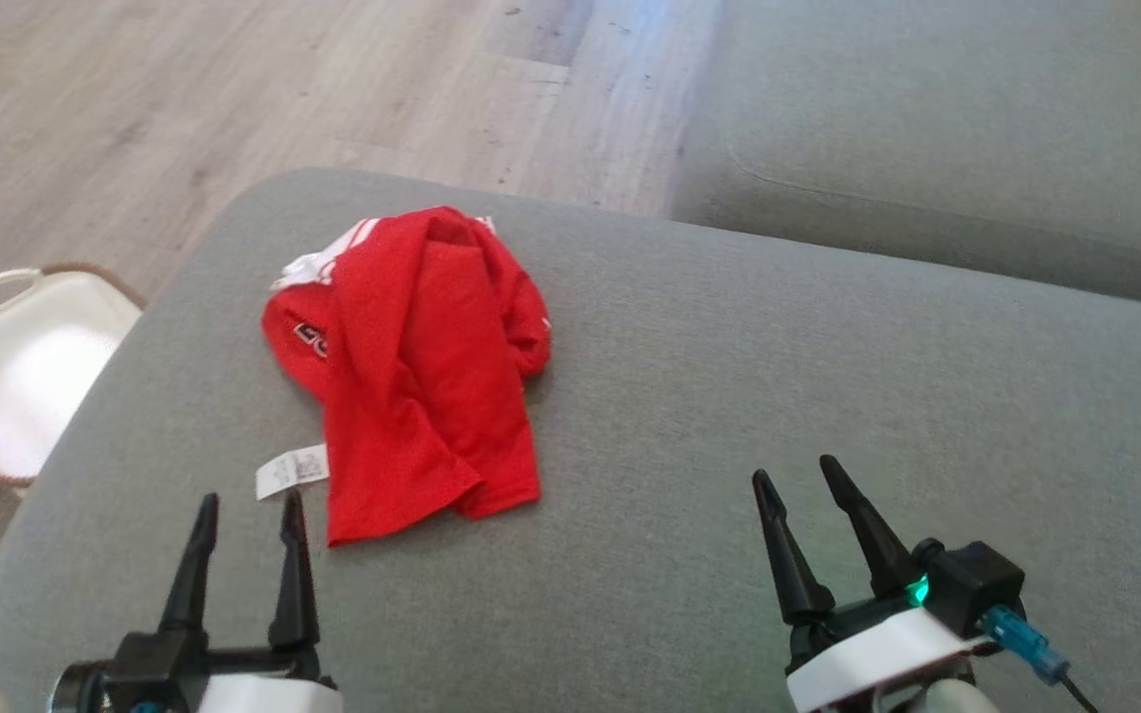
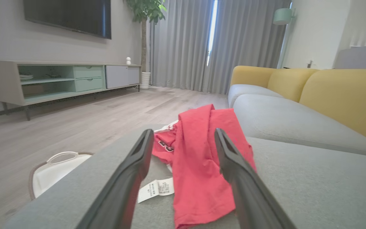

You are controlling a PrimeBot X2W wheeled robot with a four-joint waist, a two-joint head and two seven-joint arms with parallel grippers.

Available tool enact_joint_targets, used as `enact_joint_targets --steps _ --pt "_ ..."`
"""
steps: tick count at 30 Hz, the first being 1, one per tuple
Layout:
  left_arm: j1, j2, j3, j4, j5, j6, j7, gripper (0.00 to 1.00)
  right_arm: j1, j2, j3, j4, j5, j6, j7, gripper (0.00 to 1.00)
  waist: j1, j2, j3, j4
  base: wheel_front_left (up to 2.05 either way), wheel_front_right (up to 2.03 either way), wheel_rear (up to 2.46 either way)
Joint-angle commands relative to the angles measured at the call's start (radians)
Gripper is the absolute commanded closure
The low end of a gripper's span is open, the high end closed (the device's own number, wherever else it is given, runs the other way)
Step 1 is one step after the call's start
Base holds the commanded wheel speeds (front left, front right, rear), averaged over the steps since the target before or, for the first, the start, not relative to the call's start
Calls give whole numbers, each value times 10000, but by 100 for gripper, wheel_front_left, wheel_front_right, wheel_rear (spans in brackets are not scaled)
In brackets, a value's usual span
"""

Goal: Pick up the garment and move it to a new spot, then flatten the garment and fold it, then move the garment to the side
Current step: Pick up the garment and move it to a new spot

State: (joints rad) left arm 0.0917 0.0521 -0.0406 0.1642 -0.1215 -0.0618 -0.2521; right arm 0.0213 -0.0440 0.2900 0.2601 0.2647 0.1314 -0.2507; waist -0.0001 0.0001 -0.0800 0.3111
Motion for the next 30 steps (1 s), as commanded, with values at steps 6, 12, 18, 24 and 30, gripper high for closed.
enact_joint_targets --steps 6,12,18,24,30 --pt "-259 -18 519 -368 91 -22 -97 0 -233 -62 443 -245 189 -7 -111 0 1 -1 -66 417 0 0 0" --pt "-242 -18 663 -449 84 49 -97 0 -249 -62 566 -217 348 -7 -111 0 1 -1 -53 426 0 0 0" --pt "-731 319 649 -406 465 -162 -97 0 -338 -62 547 -174 254 -7 -111 0 1 -1 100 204 0 0 0" --pt "-2384 1284 426 555 751 -443 88 0 -553 -62 295 -265 60 -7 -111 0 1 -1 658 -205 0 0 0" --pt "-4509 2139 -154 1987 502 -644 1350 0 -877 -62 192 -347 -172 -7 -111 0 1 -1 1455 -665 0 0 0"
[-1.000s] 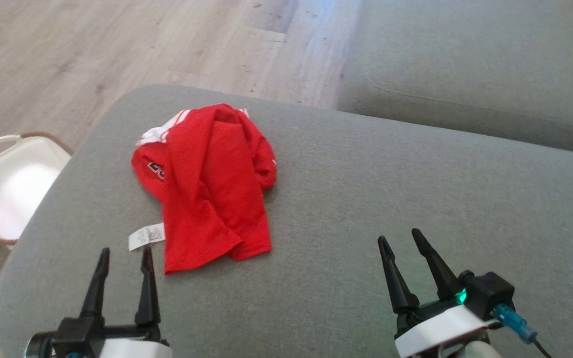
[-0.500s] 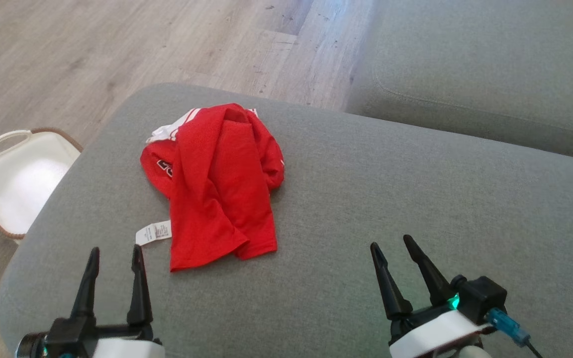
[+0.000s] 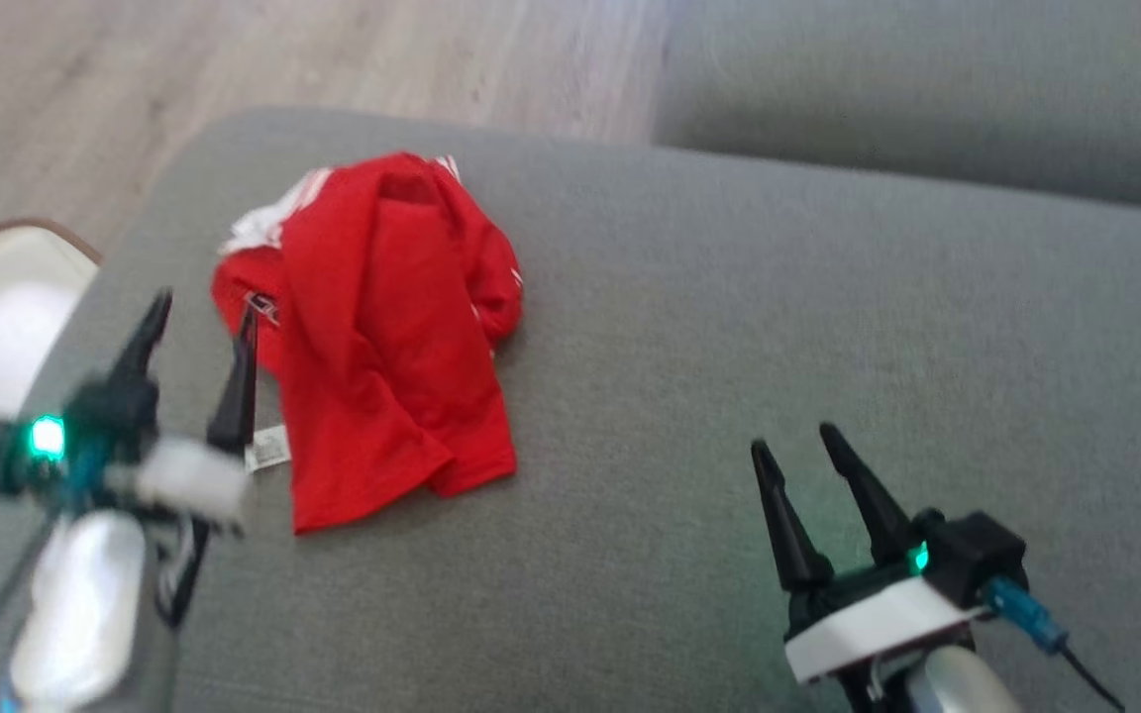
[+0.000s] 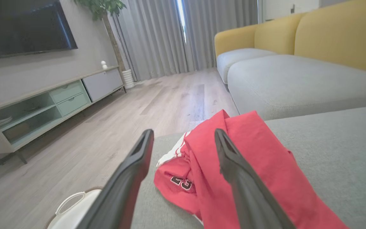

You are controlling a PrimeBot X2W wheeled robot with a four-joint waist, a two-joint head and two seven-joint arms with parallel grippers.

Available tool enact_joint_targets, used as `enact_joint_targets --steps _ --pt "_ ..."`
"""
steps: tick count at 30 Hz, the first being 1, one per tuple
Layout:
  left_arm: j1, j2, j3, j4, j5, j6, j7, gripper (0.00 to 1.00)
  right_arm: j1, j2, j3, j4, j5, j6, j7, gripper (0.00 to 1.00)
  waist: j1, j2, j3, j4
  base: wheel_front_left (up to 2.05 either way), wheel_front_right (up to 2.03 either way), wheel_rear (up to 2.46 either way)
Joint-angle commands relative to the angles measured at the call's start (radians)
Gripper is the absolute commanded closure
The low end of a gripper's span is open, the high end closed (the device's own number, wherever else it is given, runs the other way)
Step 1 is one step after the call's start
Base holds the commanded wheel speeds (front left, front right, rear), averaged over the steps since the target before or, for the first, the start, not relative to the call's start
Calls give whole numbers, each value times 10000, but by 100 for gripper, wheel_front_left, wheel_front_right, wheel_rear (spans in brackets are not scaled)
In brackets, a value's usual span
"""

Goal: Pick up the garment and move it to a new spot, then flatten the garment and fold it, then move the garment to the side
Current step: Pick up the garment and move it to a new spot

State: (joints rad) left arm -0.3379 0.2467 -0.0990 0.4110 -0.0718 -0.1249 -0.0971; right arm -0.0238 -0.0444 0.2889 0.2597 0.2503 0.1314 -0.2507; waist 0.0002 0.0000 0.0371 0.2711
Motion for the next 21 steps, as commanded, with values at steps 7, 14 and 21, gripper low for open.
enact_joint_targets --steps 7,14,21 --pt "-2432 1319 -1538 1193 -1079 -53 1721 0 -903 -58 -1 -394 -134 -7 -111 0 -2 0 1236 -978 0 0 0" --pt "-3474 2088 -2252 2758 -1886 -56 2511 0 -1212 -58 -75 -484 -165 -7 -111 0 -2 0 1734 -1601 0 0 0" --pt "-3605 2164 -2690 3727 -2835 -56 2563 68 -1205 -58 -110 -493 -127 -7 -111 0 -2 0 1732 -1887 0 0 0"
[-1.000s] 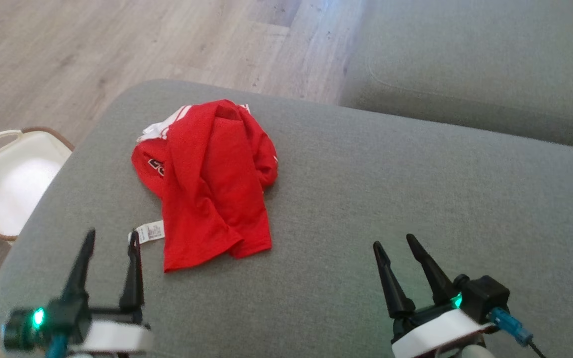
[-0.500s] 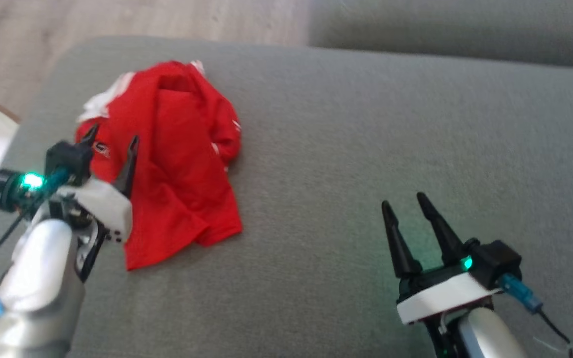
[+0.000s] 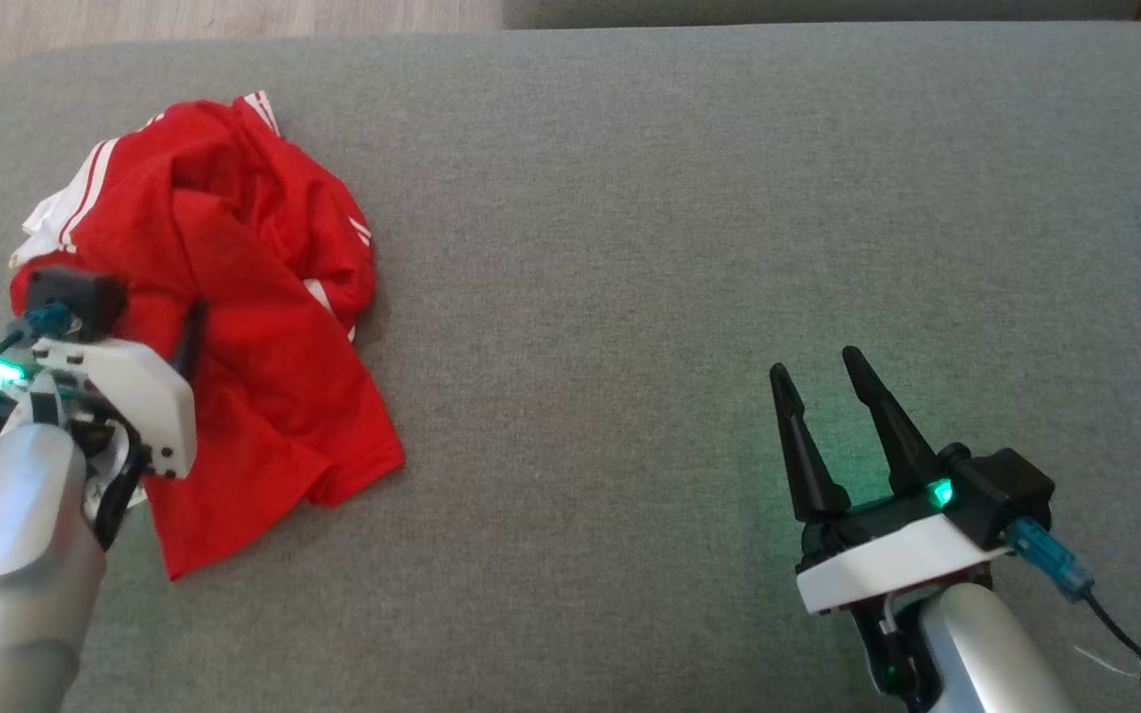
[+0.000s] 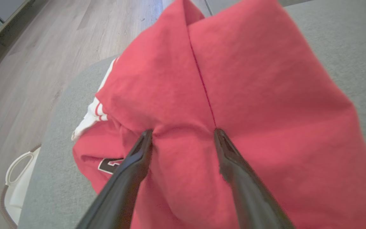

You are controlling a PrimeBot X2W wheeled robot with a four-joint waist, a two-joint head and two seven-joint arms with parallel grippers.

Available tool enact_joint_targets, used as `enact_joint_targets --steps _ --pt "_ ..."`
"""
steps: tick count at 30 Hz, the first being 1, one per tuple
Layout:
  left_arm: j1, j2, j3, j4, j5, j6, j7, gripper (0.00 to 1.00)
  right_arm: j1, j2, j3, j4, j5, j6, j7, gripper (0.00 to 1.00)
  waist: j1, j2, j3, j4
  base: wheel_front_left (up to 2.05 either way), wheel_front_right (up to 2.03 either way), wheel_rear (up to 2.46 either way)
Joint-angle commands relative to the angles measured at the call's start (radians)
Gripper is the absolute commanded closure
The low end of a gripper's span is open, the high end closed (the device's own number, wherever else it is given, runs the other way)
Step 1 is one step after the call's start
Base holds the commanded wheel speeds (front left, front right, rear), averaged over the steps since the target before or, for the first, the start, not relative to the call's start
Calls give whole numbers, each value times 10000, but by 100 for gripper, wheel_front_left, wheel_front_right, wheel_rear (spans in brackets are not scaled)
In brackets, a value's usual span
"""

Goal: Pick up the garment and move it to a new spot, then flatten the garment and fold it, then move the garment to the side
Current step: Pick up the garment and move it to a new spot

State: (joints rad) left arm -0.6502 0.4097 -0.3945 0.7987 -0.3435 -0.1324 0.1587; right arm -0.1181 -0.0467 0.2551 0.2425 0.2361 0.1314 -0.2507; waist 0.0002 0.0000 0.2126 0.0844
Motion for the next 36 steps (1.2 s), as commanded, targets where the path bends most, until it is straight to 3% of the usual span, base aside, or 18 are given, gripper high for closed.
enact_joint_targets --steps 1,2,10,15,22,29,36 --pt "-491 543 192 -112 -266 18 -50 91 -257 -35 229 -308 11 -7 -111 0 -2 0 -50 -34 0 0 0" --pt "-509 548 189 -97 -425 18 -168 100 -255 -35 227 -297 9 -7 -111 0 -2 0 -85 -39 0 0 0" --pt "-622 281 671 -1001 -1826 18 -1558 100 -111 -35 305 -200 55 -7 -111 0 -2 0 -672 94 0 0 0" --pt "-447 253 465 -3058 -2807 18 -1872 100 73 -35 382 -126 171 -7 -111 0 -2 0 -1181 134 0 0 0" --pt "-206 82 614 -5459 -3613 195 -1413 100 160 -35 426 -111 290 -7 -111 0 -2 0 -1477 -7 0 0 0" --pt "-401 -796 196 -7452 -4043 904 -405 100 -74 -35 552 -267 635 -7 -111 0 -2 0 -1226 -818 0 0 0" --pt "-1259 -1516 -490 -7218 -3536 1452 62 100 -649 -35 971 -699 1157 -7 -111 0 -2 0 -466 -2362 0 0 0"
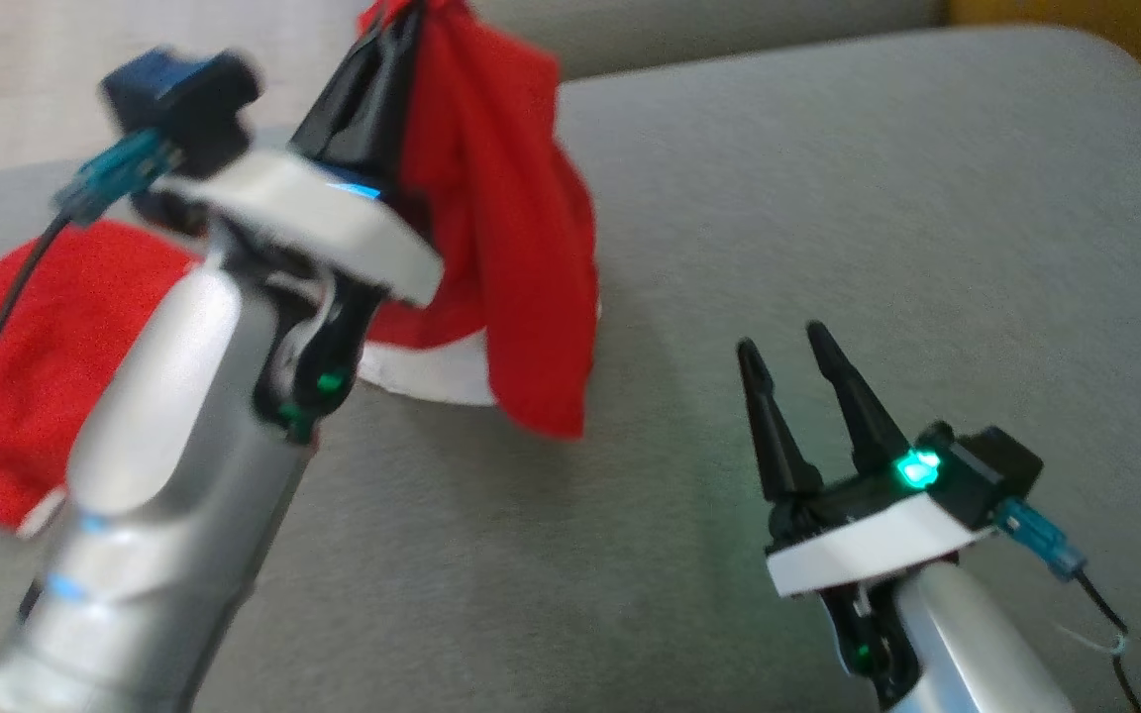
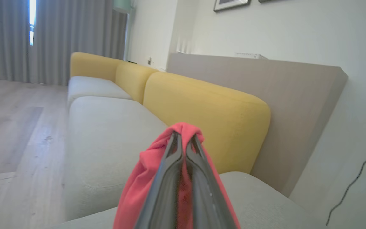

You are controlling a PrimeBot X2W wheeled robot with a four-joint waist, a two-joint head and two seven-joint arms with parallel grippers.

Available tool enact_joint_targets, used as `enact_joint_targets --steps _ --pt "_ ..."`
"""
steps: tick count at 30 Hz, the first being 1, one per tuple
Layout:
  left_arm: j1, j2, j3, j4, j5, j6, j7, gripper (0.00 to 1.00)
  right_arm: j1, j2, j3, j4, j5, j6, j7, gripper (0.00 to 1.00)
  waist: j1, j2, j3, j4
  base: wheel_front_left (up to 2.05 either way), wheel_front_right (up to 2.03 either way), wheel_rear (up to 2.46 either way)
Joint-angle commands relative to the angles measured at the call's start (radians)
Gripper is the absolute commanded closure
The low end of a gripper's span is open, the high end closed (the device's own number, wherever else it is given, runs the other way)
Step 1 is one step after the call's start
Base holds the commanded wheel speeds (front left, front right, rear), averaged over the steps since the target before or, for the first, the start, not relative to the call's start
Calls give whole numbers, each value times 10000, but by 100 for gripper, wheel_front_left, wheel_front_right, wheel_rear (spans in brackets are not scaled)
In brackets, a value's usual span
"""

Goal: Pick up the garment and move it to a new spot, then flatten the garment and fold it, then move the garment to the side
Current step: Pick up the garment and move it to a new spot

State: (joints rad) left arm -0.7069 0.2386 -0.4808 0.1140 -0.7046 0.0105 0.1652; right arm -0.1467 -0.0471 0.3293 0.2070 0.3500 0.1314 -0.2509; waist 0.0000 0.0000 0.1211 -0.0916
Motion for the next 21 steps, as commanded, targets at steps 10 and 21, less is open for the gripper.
enact_joint_targets --steps 10,21 --pt "-3131 -607 71 2346 903 38 -596 0 -974 -31 669 -895 688 -7 -109 0 0 0 1469 -2548 0 0 0" --pt "-3464 -270 -151 4322 1654 -743 -3135 0 -740 -31 -74 -878 274 -7 -109 0 0 0 1114 -1577 0 0 0"
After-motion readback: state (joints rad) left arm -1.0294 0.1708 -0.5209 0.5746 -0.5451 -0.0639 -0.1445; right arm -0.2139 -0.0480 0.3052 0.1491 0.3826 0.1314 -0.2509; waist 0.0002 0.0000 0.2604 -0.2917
